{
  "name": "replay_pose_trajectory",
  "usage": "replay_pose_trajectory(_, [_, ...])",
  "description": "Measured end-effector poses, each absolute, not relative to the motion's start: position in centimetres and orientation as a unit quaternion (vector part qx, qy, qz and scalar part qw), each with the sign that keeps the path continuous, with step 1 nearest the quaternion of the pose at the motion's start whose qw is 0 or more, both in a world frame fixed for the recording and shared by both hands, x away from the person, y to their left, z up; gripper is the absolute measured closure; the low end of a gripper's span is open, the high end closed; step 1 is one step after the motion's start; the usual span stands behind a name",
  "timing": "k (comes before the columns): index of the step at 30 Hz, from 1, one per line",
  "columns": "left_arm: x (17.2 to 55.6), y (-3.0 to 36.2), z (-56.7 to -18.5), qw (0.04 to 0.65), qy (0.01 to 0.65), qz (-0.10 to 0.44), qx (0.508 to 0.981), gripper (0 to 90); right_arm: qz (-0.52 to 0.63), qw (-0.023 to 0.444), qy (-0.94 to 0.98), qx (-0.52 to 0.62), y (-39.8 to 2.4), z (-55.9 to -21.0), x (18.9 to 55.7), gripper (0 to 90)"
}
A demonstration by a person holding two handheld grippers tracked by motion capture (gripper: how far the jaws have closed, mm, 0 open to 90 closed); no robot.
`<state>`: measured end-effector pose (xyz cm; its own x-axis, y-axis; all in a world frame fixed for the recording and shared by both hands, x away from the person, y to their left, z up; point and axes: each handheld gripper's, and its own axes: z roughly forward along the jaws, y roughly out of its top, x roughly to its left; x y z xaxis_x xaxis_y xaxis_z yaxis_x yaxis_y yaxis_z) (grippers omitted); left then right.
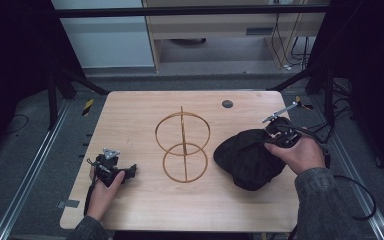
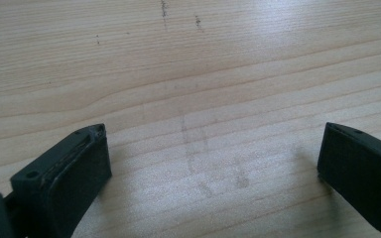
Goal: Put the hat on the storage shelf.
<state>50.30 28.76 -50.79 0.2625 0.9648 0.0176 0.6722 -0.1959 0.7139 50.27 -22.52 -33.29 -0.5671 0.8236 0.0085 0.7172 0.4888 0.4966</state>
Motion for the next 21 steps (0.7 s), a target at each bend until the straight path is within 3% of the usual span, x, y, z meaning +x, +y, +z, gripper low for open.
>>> replay_pose_trajectory(21, [50.3,28.7,-50.8,0.302,0.557,0.241,0.735,0.0,0.264,0.142,0.844,0.445,-22.3,-27.3,49.1,85.5])
